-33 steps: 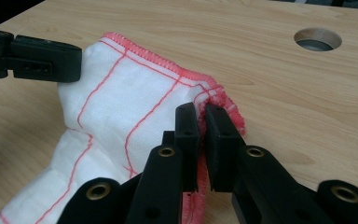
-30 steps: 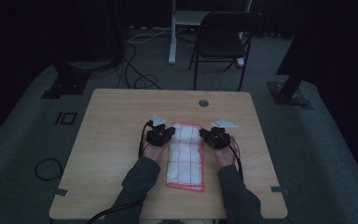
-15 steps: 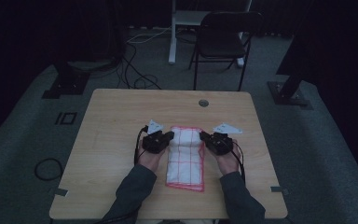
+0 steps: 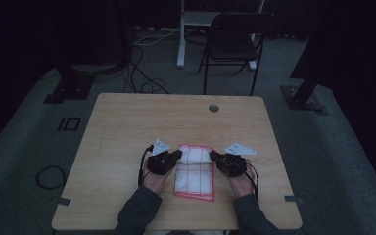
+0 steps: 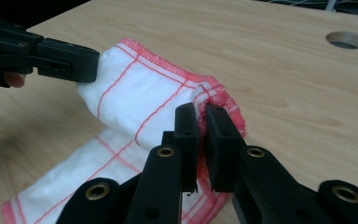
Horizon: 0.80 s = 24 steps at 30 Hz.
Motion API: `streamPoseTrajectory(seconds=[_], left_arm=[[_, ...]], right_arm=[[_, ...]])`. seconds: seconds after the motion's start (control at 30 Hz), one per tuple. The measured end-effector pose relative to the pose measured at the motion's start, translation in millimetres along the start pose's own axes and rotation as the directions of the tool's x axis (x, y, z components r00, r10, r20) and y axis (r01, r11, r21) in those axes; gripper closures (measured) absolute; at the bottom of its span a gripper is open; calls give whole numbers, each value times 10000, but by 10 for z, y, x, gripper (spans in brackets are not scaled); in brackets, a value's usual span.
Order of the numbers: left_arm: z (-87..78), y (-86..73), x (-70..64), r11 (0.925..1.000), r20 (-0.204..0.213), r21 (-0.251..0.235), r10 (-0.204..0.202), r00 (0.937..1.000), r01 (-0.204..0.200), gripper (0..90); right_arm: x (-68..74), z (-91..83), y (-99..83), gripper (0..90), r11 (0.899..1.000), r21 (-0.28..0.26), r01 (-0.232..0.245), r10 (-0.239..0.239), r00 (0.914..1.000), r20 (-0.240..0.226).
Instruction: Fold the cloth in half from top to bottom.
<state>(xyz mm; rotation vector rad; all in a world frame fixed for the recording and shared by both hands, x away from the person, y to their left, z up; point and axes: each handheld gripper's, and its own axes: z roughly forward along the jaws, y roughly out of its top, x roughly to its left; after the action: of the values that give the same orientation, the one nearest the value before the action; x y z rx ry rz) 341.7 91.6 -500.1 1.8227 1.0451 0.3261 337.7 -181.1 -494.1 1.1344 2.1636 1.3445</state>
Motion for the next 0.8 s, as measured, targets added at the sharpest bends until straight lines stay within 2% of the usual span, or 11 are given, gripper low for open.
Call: streamPoseTrajectory(seconds=[0.27,0.37,0.8], left_arm=[[-108,-102,-77,9998,211,19,194,9996,-194,866],[-132,-149,-117,9991,201,100,399,9990,-401,866],[-105,-433,-119,9975,128,674,191,9997,-200,860]], right_arm=[[103,-83,-140,845,9994,294,175,-170,9997,-170],[133,-114,-178,845,9991,351,222,-216,9996,-191],[198,-48,-376,844,9951,972,178,-140,9991,-388]])
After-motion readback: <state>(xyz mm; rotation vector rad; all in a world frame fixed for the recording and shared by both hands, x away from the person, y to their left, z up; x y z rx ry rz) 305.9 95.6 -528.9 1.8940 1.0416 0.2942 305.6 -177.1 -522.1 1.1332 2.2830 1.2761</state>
